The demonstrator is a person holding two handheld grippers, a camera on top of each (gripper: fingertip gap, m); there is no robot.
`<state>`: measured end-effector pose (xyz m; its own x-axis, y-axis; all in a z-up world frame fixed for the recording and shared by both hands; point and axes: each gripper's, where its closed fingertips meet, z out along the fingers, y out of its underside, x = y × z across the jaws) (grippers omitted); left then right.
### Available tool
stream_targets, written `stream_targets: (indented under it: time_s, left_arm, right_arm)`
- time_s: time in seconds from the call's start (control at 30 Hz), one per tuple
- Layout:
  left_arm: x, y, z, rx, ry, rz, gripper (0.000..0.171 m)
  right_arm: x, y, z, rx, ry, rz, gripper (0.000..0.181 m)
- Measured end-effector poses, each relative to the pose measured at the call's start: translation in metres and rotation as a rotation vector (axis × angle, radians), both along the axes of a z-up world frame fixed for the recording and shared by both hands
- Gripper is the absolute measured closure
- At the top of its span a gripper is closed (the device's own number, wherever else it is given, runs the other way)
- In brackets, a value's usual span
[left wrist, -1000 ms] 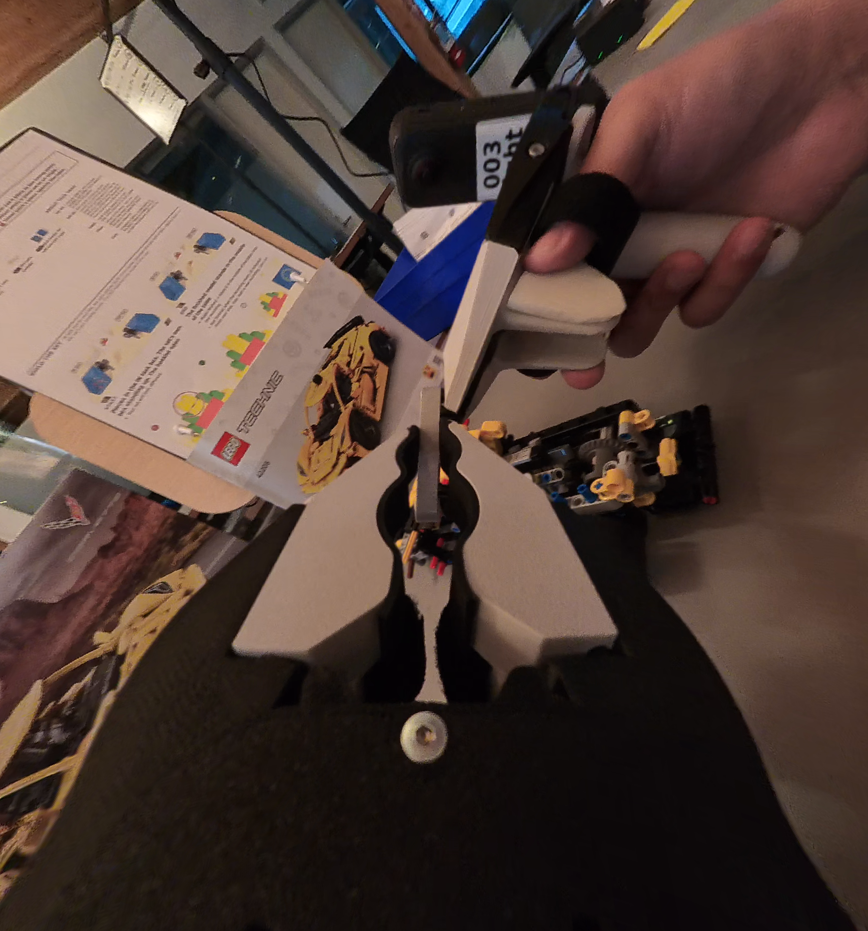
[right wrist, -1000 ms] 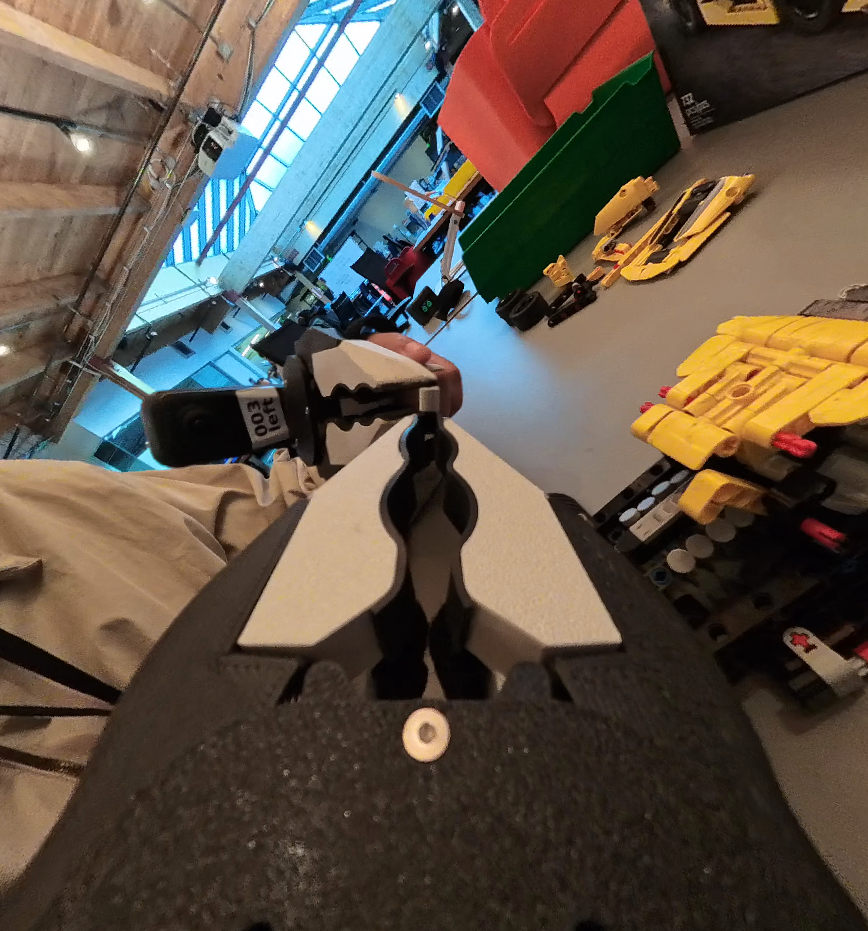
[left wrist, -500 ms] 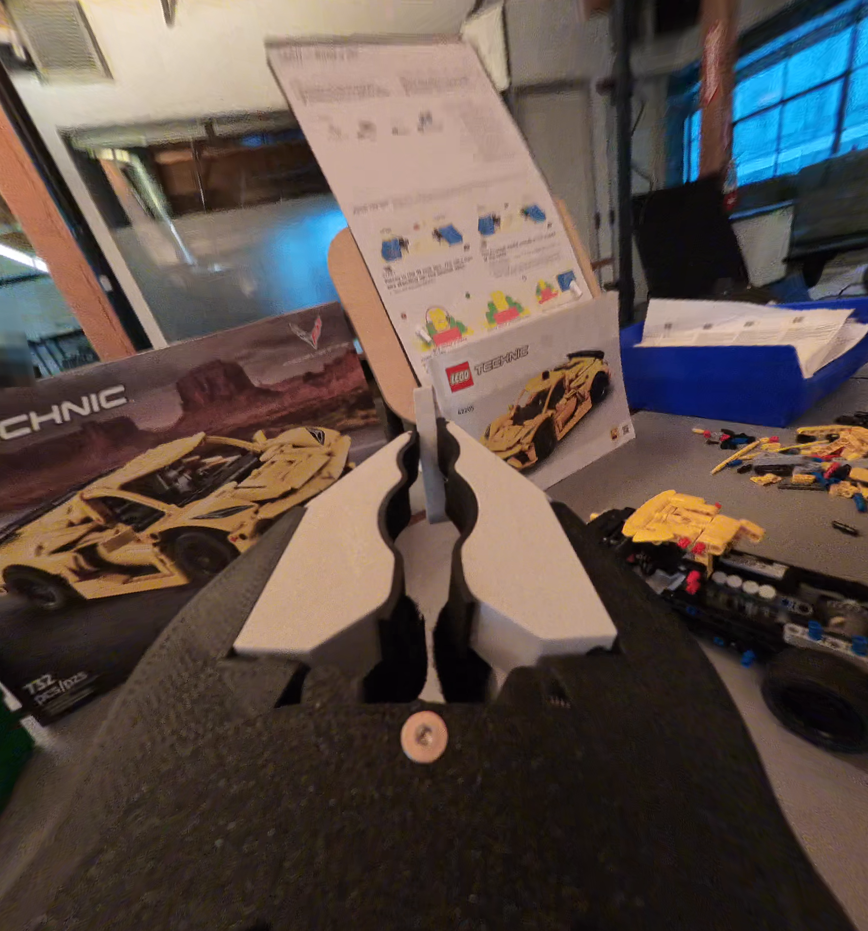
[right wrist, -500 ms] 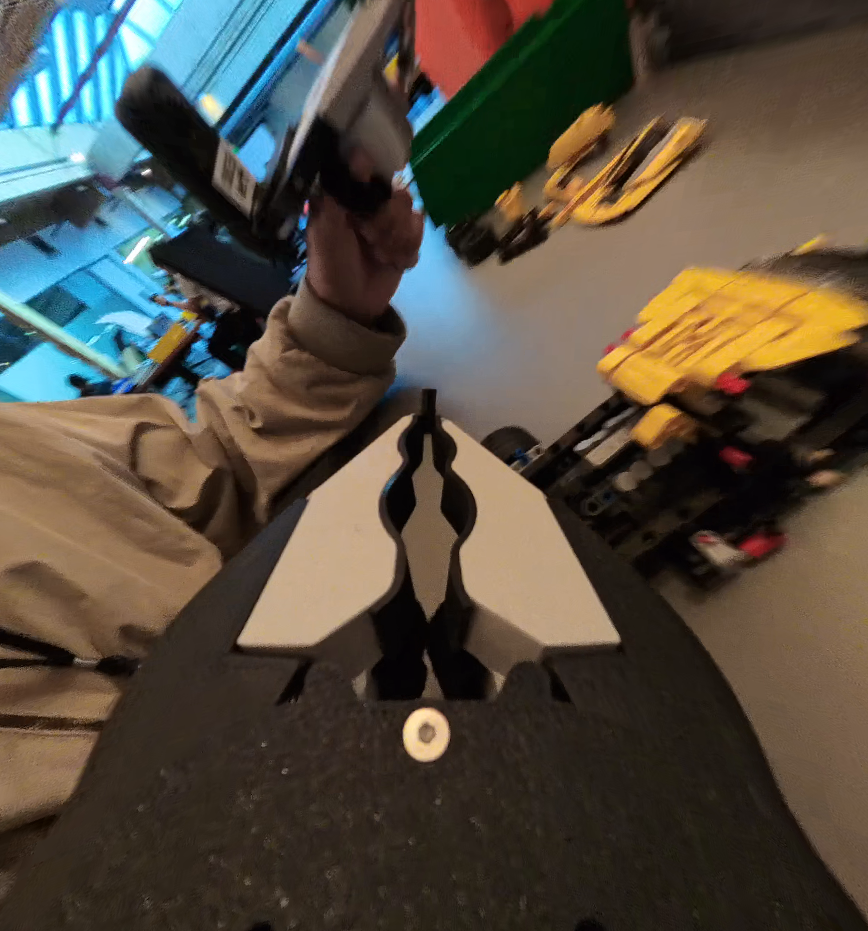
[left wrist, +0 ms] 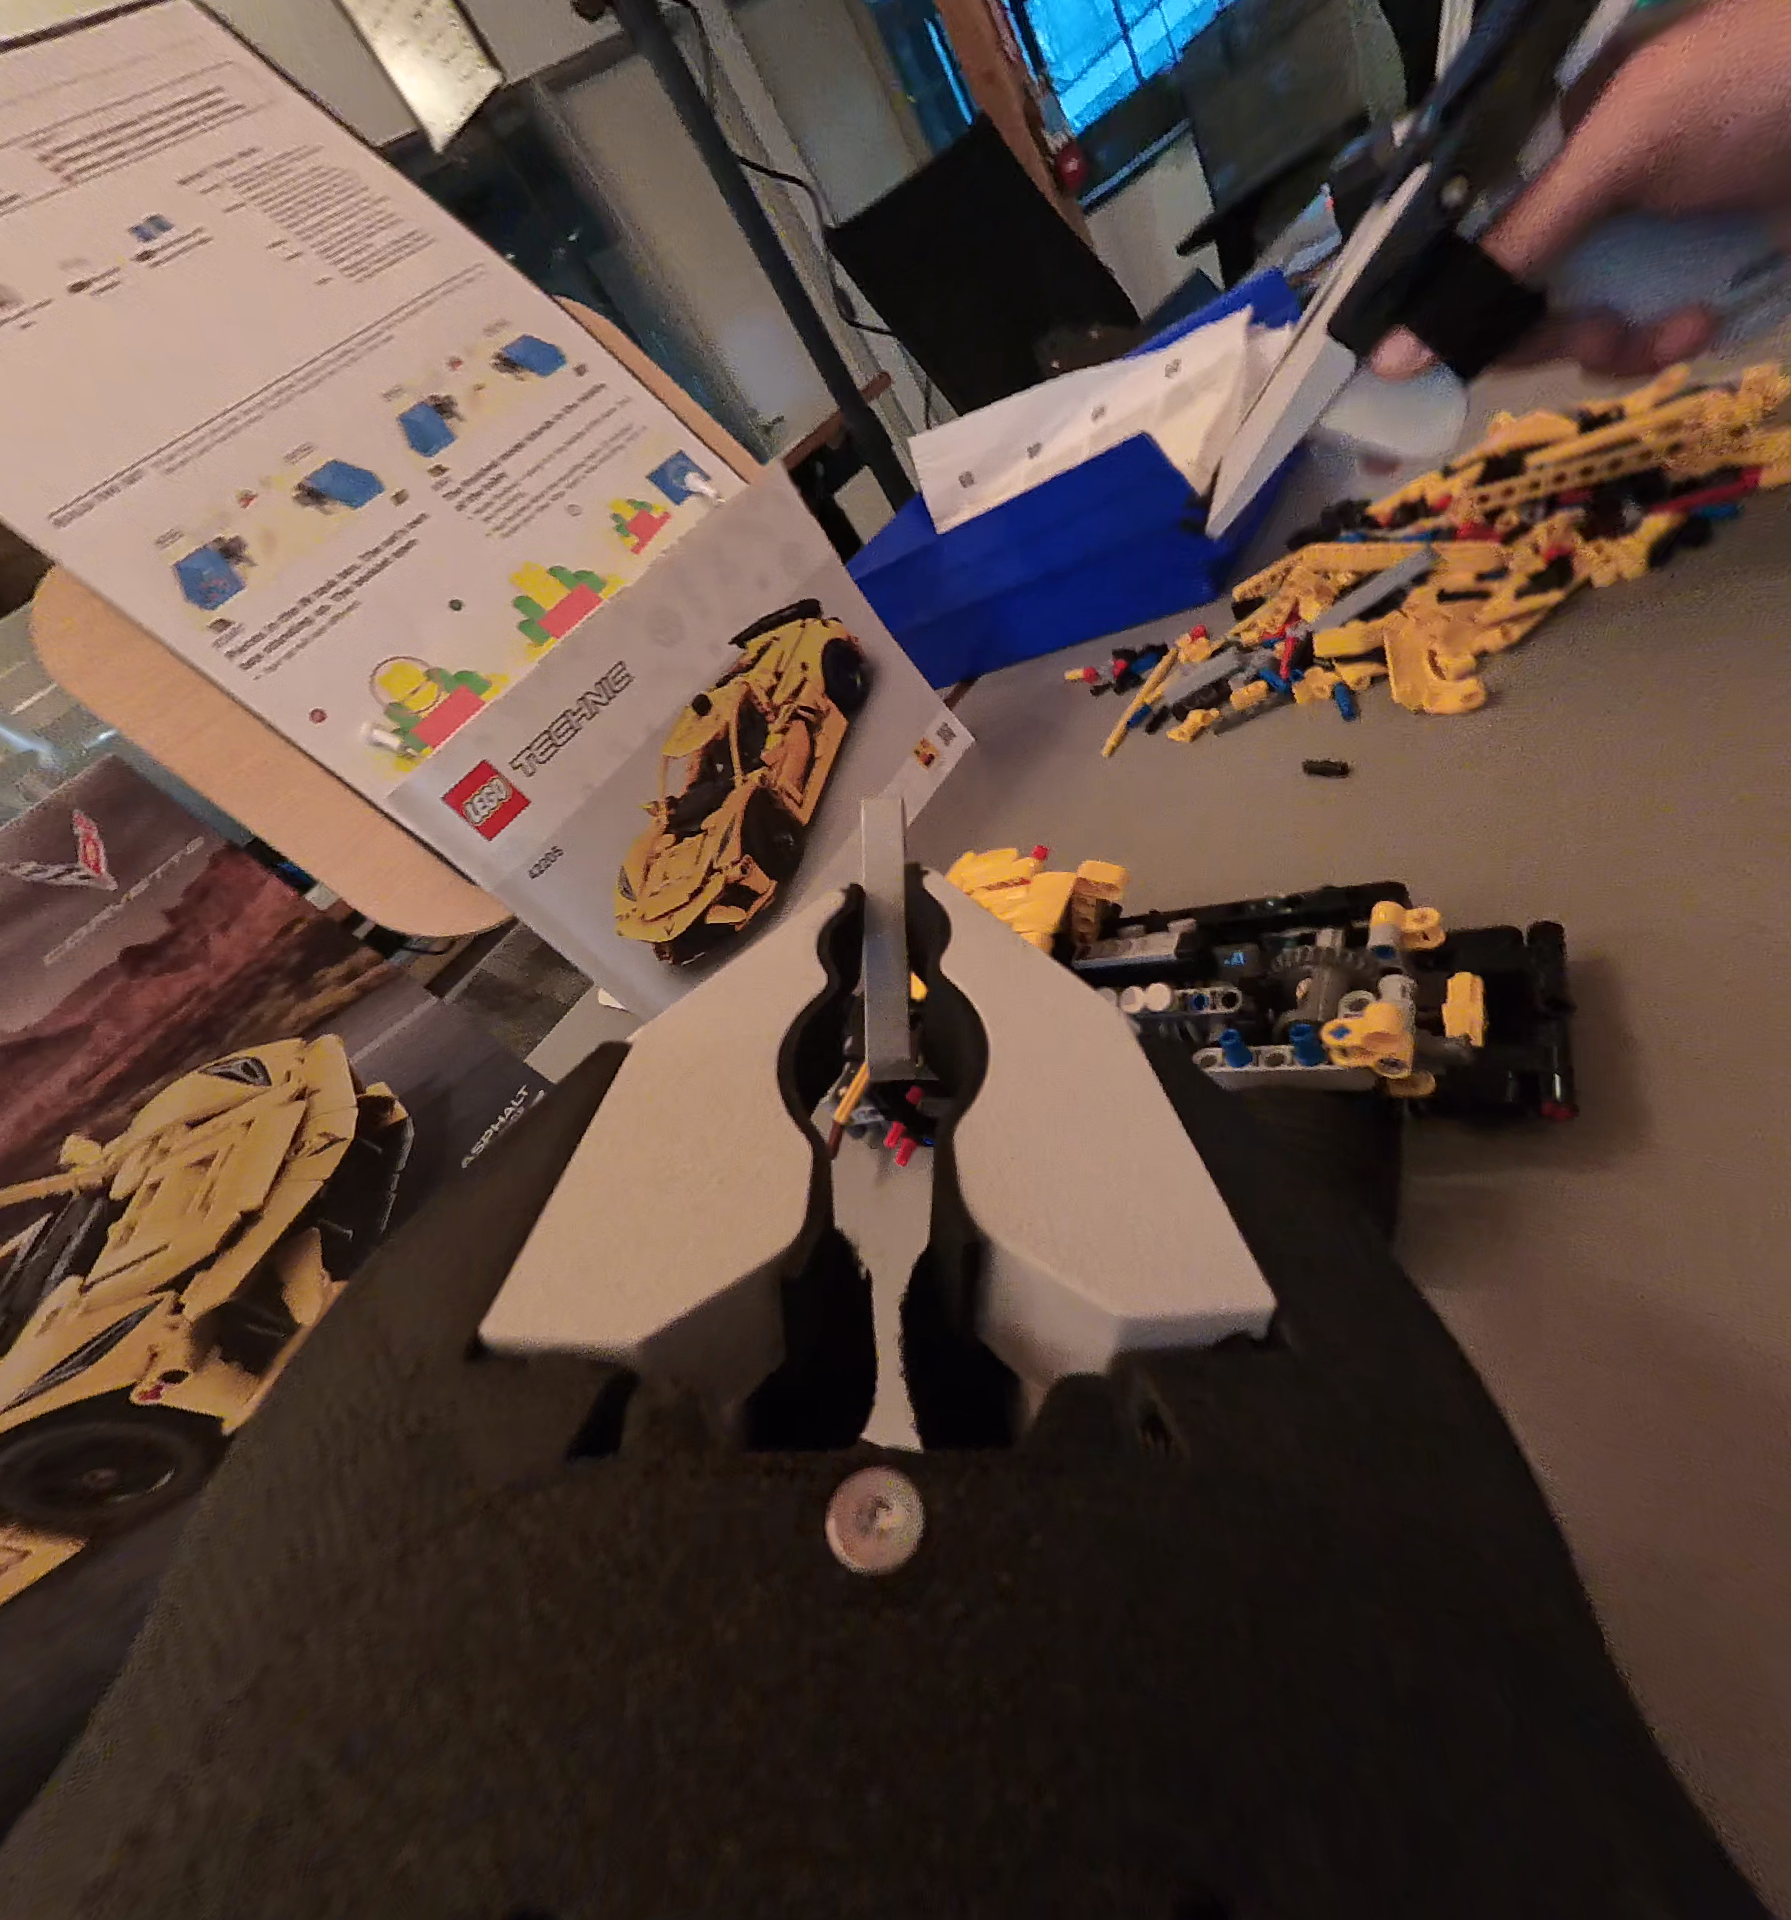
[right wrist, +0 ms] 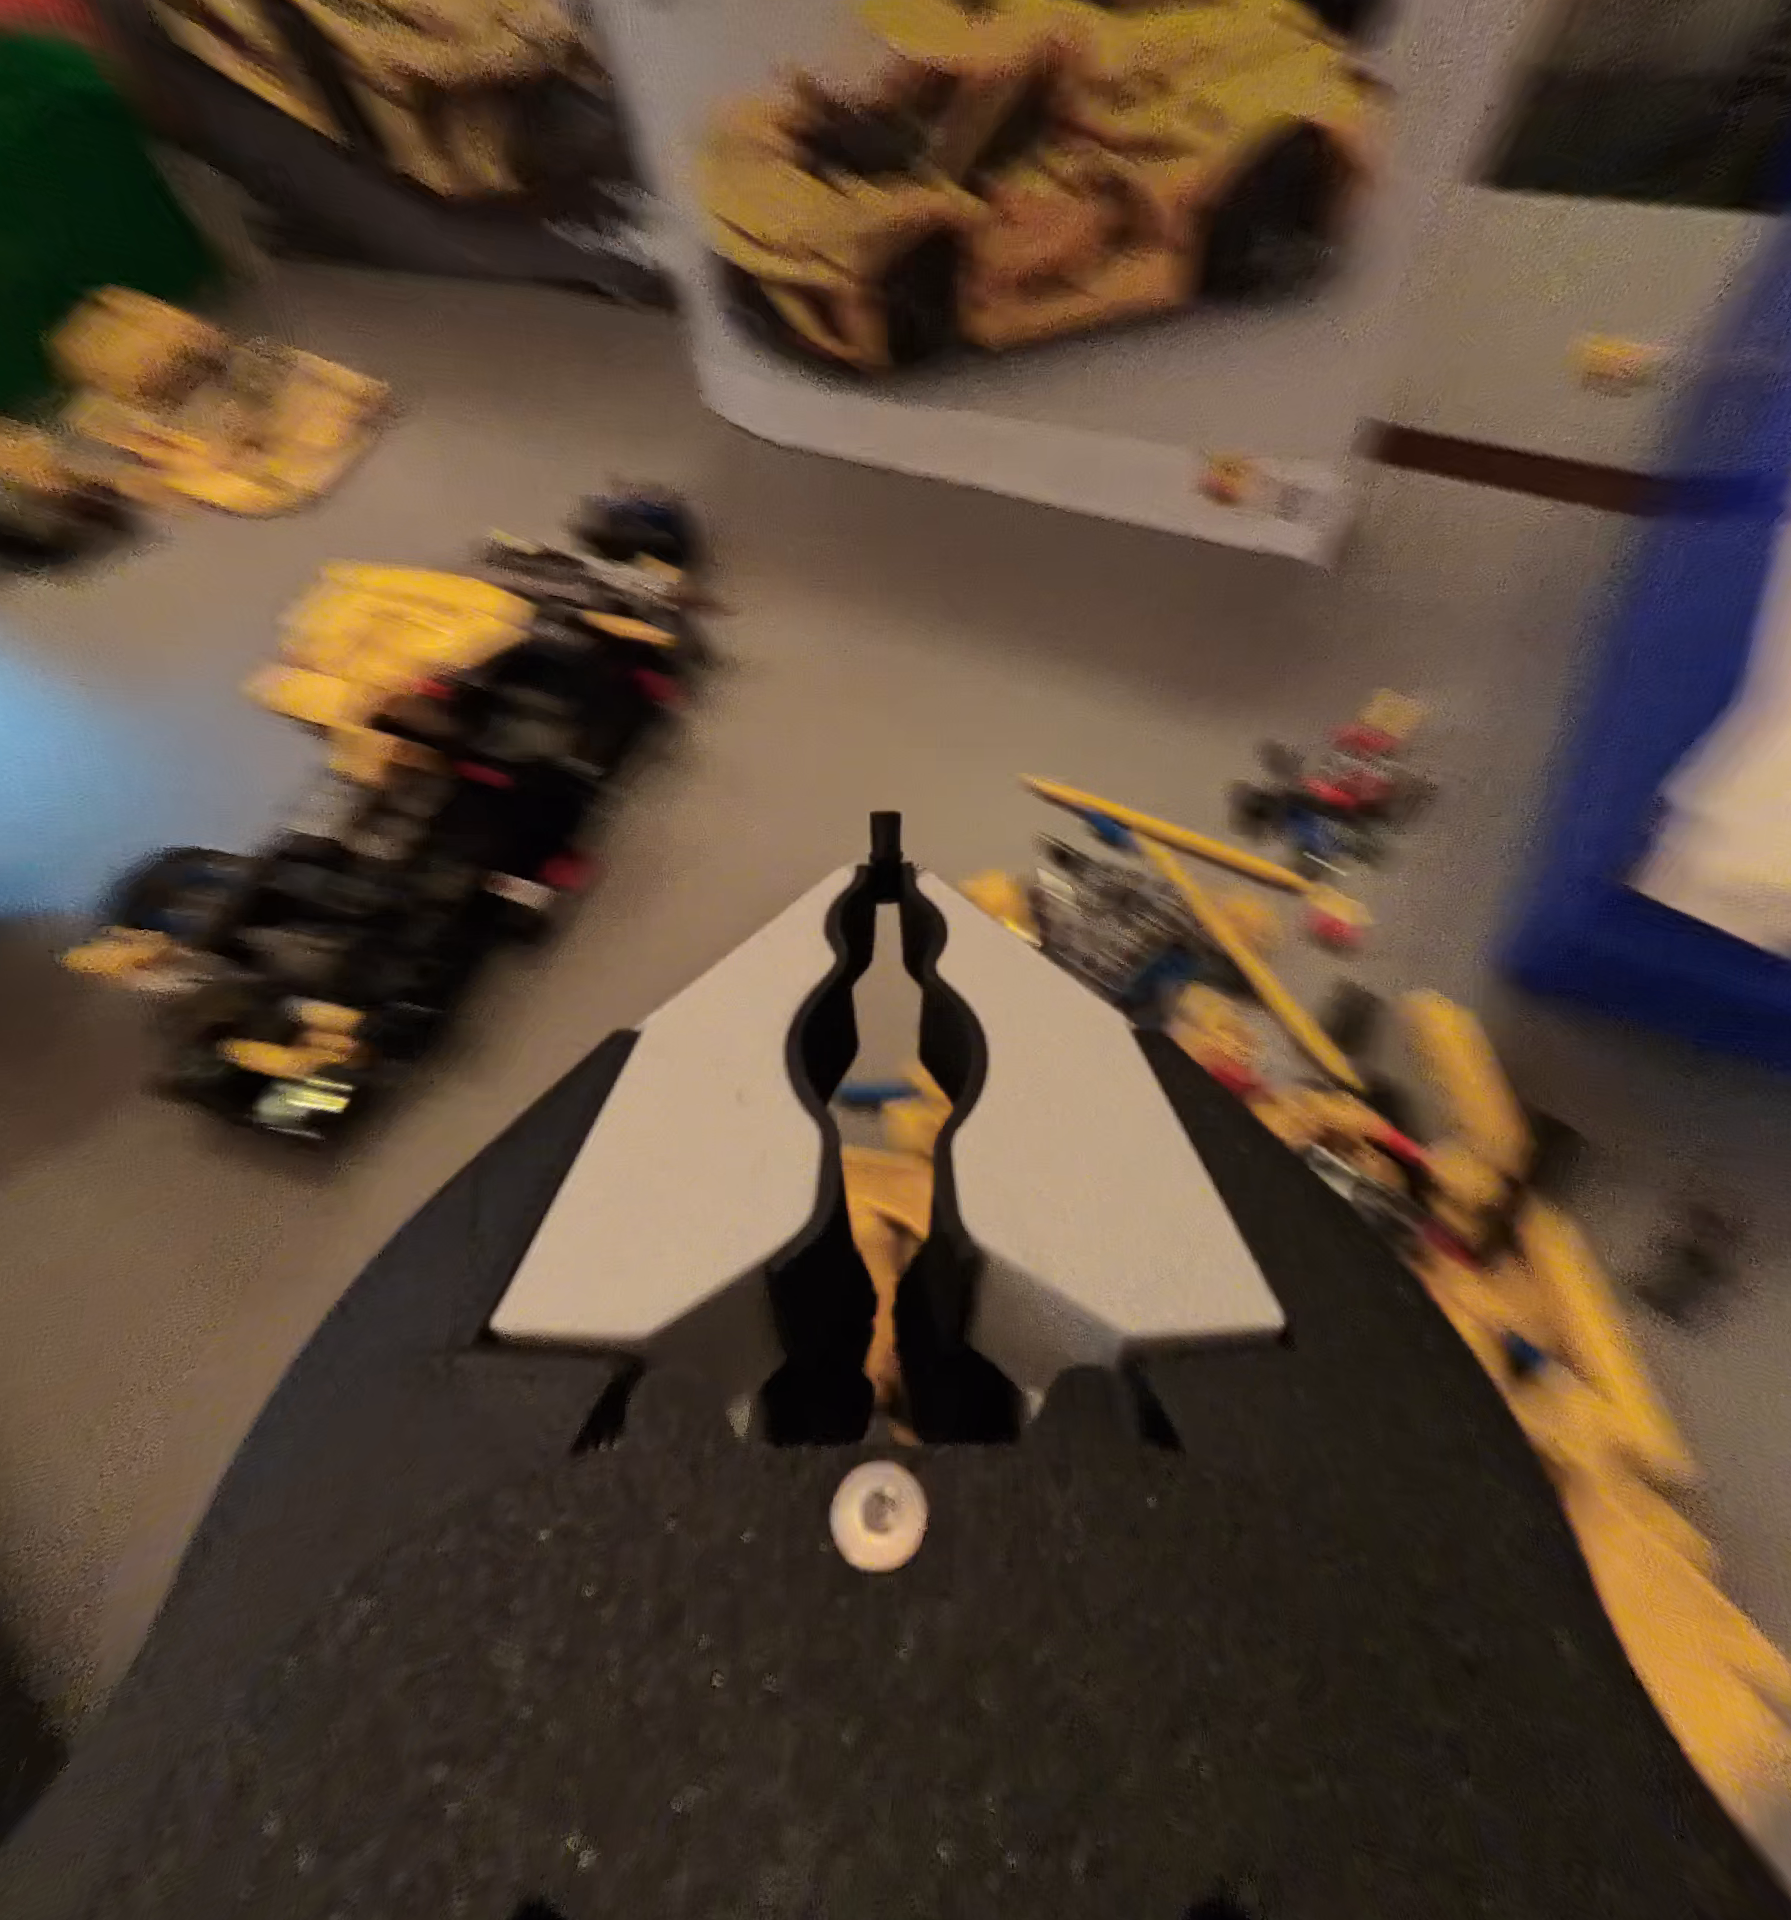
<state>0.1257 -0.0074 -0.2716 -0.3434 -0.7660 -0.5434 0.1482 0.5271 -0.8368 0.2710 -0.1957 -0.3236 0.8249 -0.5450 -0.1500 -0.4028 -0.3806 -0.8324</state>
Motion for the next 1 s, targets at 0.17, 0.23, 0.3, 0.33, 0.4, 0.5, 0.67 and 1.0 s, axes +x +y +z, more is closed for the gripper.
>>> stream_targets:
  time_s: [0.17,0.23,0.3,0.33,0.4,0.5,0.67,1.0]
  left_arm:
    - [0.002,-0.001,0.010,-0.258,0.063,-0.065,0.165]
    - [0.003,0.004,0.017,-0.415,0.102,-0.100,0.165]
    - [0.003,0.007,0.025,-0.584,0.142,-0.155,0.165]
    - [0.003,0.007,0.027,-0.665,0.168,-0.190,0.165]
    - [0.003,0.009,0.031,-0.796,0.203,-0.237,0.165]
    - [0.004,0.011,0.032,-0.905,0.240,-0.273,0.165]
    - [0.005,0.006,0.028,-0.968,0.300,-0.301,0.165]
    - [0.012,-0.009,0.006,-0.831,0.351,-0.196,0.165]
  right_arm:
    - [0.016,-0.067,-0.049,-0.317,0.028,-0.193,0.162]
    - [0.024,-0.064,-0.033,-0.227,-0.007,-0.231,0.156]
    - [0.024,-0.046,-0.009,-0.086,-0.060,-0.198,0.156]
    - [0.017,-0.029,0.002,-0.015,-0.077,-0.143,0.156]
    - [-0.019,0.026,0.019,0.119,-0.075,0.075,0.155]
    - [-0.088,0.105,0.031,0.156,-0.206,0.378,0.150]
    - [-0.156,0.179,0.039,0.095,-0.590,0.454,0.151]
    - [-0.156,0.190,0.043,-0.052,-0.808,0.358,0.169]
